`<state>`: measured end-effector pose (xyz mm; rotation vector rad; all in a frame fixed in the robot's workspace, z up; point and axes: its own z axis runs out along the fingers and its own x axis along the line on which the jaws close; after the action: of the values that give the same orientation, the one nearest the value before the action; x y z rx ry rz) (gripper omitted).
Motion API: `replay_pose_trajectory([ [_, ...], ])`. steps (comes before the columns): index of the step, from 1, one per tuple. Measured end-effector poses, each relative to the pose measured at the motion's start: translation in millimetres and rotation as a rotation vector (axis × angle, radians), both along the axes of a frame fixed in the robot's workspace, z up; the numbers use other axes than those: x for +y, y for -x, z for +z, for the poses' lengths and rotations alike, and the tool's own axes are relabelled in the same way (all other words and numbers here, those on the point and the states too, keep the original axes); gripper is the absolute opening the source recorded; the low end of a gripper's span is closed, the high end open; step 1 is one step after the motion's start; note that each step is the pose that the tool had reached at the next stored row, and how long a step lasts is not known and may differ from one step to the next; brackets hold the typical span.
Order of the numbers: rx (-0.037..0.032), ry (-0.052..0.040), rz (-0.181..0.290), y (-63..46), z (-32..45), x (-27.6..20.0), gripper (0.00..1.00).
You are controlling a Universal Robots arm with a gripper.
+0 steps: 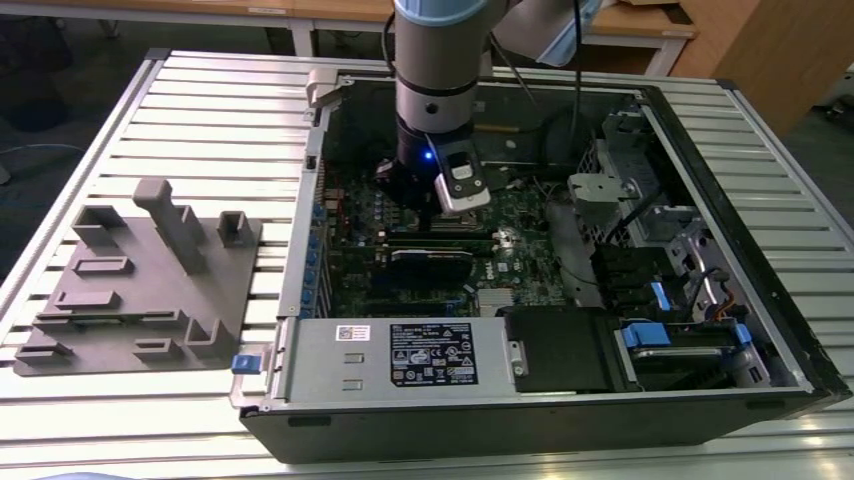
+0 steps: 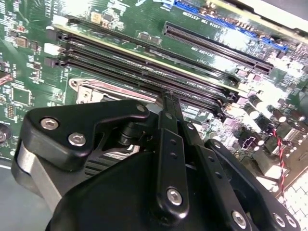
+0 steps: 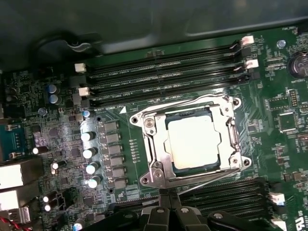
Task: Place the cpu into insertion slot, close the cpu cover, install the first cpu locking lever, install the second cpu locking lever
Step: 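Install the second cpu locking lever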
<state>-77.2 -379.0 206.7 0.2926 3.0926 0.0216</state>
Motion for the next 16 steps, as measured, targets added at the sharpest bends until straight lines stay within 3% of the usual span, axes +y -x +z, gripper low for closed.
replay_pose_trajectory([
  [16, -0.0001, -0.0002, 0.0, 6.0, -2.2, 0.1, 0.11],
])
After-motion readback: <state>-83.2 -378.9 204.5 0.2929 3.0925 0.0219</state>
